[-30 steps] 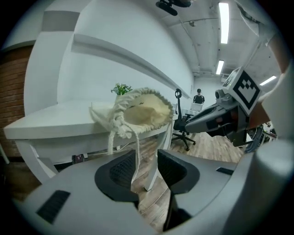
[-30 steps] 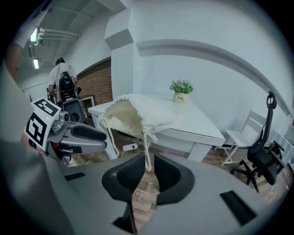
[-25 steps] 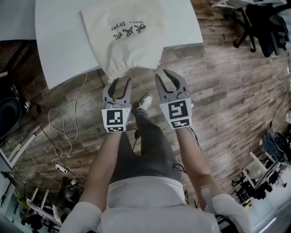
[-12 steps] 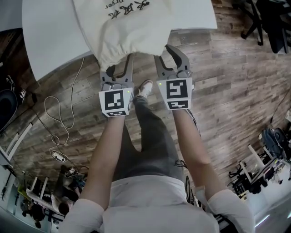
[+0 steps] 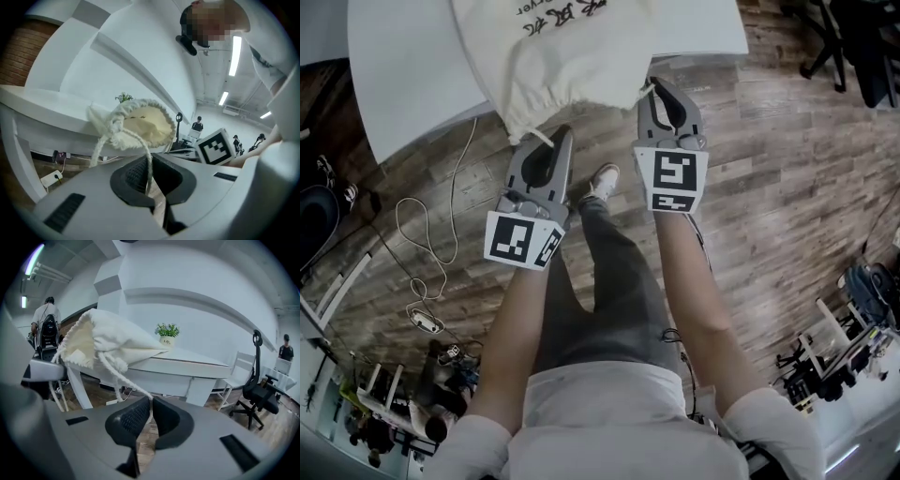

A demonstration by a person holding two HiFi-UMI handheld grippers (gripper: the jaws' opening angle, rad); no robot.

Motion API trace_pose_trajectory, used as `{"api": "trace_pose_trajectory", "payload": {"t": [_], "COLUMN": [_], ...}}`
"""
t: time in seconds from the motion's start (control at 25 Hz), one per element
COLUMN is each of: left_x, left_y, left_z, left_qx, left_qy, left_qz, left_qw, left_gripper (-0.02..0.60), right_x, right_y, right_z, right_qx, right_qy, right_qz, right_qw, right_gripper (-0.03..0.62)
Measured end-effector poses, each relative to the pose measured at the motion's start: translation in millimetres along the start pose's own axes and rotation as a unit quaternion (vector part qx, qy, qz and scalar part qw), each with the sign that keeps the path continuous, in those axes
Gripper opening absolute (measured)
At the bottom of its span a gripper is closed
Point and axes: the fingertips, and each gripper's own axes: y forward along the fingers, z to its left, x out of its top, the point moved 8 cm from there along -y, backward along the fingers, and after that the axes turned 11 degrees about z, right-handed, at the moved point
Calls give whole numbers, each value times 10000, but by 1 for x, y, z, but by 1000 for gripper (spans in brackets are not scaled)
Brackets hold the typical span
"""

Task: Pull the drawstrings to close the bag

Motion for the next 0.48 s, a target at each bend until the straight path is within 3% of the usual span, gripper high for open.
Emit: {"api": "trace_pose_trajectory", "payload": {"t": [0.08,0.16,0.28,0.48], "left_x": [4,9,13,14], "left_y": [-19,-39,-64,-90], "left_z": [-6,-6,8,54], "left_qx": [-189,-132,644,1983], "left_qy": [-113,-128,24,367], "left_qz": [-115,-158,38,418], "left_qw": [9997,9997,9979,9786], "left_gripper": [17,17,15,15], "right_x": [2,7,23,56], "right_y": [-5,-12,-32,-77], "right_z": [-7,-16,-30,-39], "right_qx": [-67,-240,-584,-1059], "right_qy": [133,190,84,-359], "right_qz": [-85,-175,-360,-687], "right_qw": [9999,9994,9976,9914], "right_gripper": [46,46,46,46]}}
